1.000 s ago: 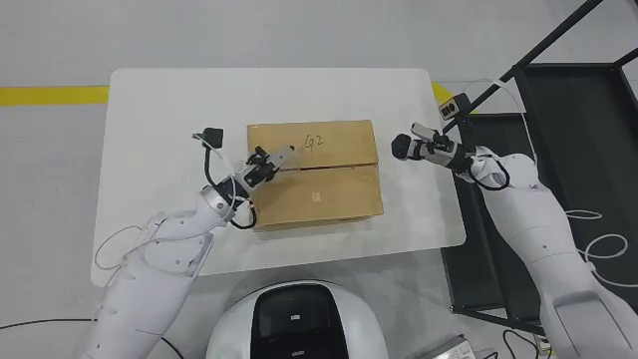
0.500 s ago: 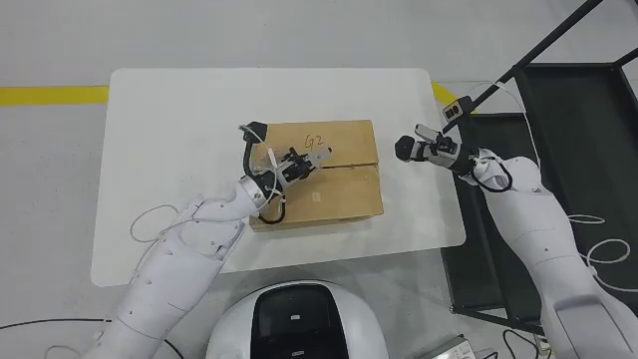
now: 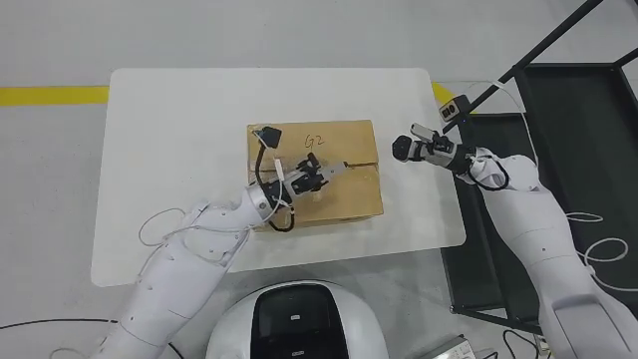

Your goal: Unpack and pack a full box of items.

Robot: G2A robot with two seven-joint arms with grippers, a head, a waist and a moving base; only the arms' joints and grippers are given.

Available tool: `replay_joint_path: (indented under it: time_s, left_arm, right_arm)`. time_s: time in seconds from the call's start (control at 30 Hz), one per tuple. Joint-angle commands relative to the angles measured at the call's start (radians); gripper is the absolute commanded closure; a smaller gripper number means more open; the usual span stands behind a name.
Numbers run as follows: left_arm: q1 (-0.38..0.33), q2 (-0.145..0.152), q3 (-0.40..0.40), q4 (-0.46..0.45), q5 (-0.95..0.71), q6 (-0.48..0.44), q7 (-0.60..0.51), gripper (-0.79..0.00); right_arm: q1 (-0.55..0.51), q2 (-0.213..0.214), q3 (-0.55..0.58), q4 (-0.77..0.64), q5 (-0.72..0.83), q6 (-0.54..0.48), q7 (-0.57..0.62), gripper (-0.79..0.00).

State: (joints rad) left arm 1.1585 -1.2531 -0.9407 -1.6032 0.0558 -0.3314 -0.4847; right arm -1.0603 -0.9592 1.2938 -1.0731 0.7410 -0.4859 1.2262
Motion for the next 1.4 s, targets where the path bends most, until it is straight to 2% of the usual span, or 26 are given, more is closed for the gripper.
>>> replay_joint_path:
  time_s: [0.0, 0.53, 0.7, 0.73, 0.83, 0.93, 1.07, 1.2, 1.37]
  left_arm:
    - [0.018, 0.007, -0.024, -0.023, -0.024, -0.006, -0.034, -0.785]
    - [0.147, 0.052, -0.266, -0.142, -0.184, -0.031, -0.094, -0.785]
    - [0.179, 0.061, -0.334, -0.162, -0.163, -0.004, -0.053, -0.785]
    - [0.183, 0.062, -0.345, -0.155, -0.140, 0.028, -0.036, -0.785]
    - [0.161, 0.062, -0.345, -0.119, -0.134, 0.098, -0.036, -0.785]
    - [0.121, 0.058, -0.310, -0.060, -0.107, 0.131, -0.049, -0.785]
    - [0.081, 0.049, -0.254, -0.001, -0.084, 0.131, -0.051, -0.785]
    - [0.096, 0.047, -0.255, -0.001, -0.058, 0.076, 0.005, -0.785]
    - [0.099, 0.047, -0.253, 0.004, -0.028, 0.133, 0.019, -0.785]
  right_arm:
    - [0.005, -0.002, -0.003, 0.003, -0.003, 0.001, -0.001, -0.785]
    - [0.029, -0.015, -0.014, 0.014, -0.033, 0.002, -0.012, -0.785]
    - [0.029, -0.017, -0.014, 0.010, -0.050, 0.004, -0.022, -0.785]
    - [0.028, -0.017, -0.014, 0.010, -0.054, 0.006, -0.025, -0.785]
    - [0.029, -0.019, -0.015, 0.008, -0.063, 0.010, -0.032, -0.785]
    - [0.031, -0.021, -0.017, 0.007, -0.075, 0.013, -0.040, -0.785]
    - [0.031, -0.022, -0.016, 0.006, -0.084, 0.012, -0.048, -0.785]
    - [0.026, -0.022, -0.010, 0.007, -0.087, 0.015, -0.048, -0.785]
    - [0.025, -0.023, -0.006, 0.002, -0.094, 0.020, -0.049, -0.785]
